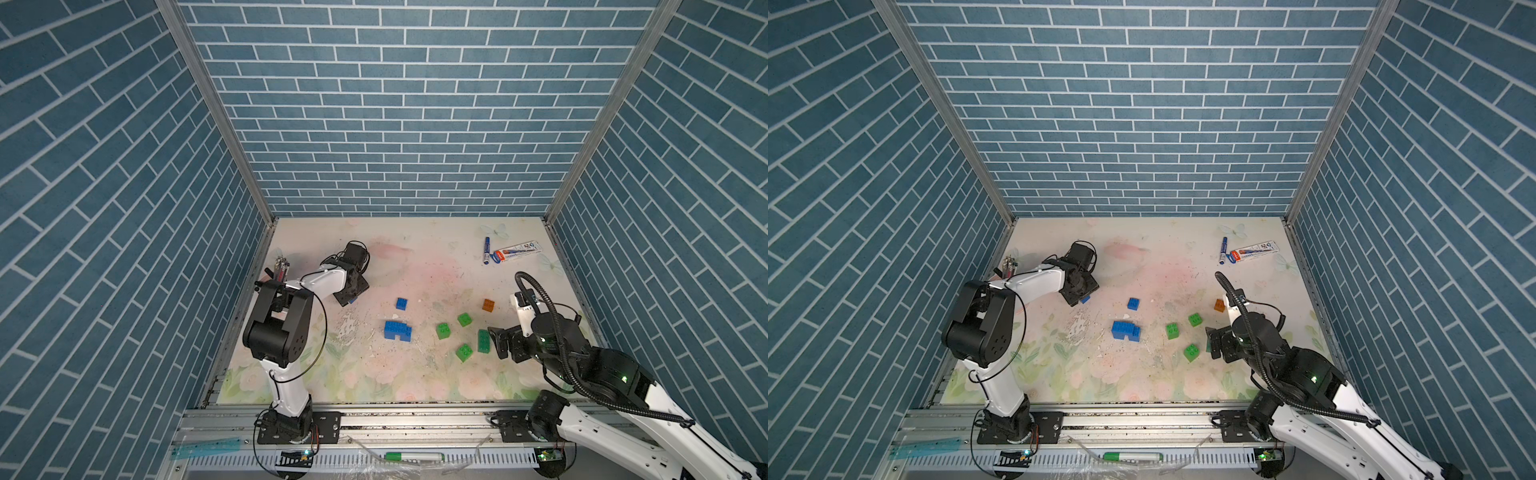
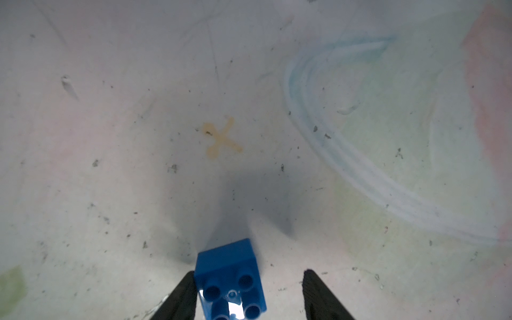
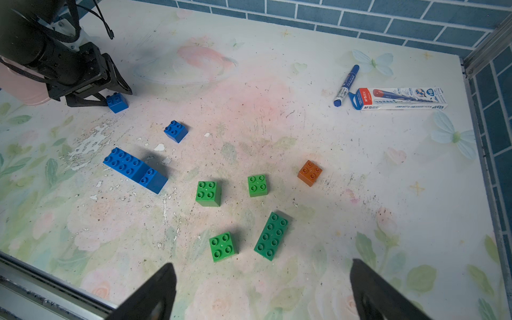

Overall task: Assemble the letter h with lego
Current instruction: Pick up the lego brick from the center of the board.

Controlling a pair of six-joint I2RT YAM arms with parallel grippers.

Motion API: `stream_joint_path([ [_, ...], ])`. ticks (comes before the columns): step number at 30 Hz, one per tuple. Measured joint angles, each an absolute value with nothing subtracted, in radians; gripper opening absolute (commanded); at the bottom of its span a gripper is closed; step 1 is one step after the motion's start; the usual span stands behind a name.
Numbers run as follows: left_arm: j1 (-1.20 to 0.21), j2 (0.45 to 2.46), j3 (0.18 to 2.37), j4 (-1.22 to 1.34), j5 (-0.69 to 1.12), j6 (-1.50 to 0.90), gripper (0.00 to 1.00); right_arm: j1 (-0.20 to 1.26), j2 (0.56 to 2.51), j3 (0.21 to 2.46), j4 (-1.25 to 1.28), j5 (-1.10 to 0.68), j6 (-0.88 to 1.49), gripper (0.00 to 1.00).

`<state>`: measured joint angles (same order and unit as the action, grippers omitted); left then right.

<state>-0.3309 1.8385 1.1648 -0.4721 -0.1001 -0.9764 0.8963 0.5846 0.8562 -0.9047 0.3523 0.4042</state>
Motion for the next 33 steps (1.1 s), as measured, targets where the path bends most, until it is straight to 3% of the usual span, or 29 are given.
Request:
stream_joint_path([
  [29,-0.326,1.851,1.145,-0.464,-0.119,-0.954,0.43,0.896,0.598,0.853,-0.904,0.353,0.405,0.94],
  [33,-0.326,1.851,1.145,-0.465,-0.120,-0.949,0.32,0.896,0.598,0.853,-0.904,0.353,0.405,0.94],
])
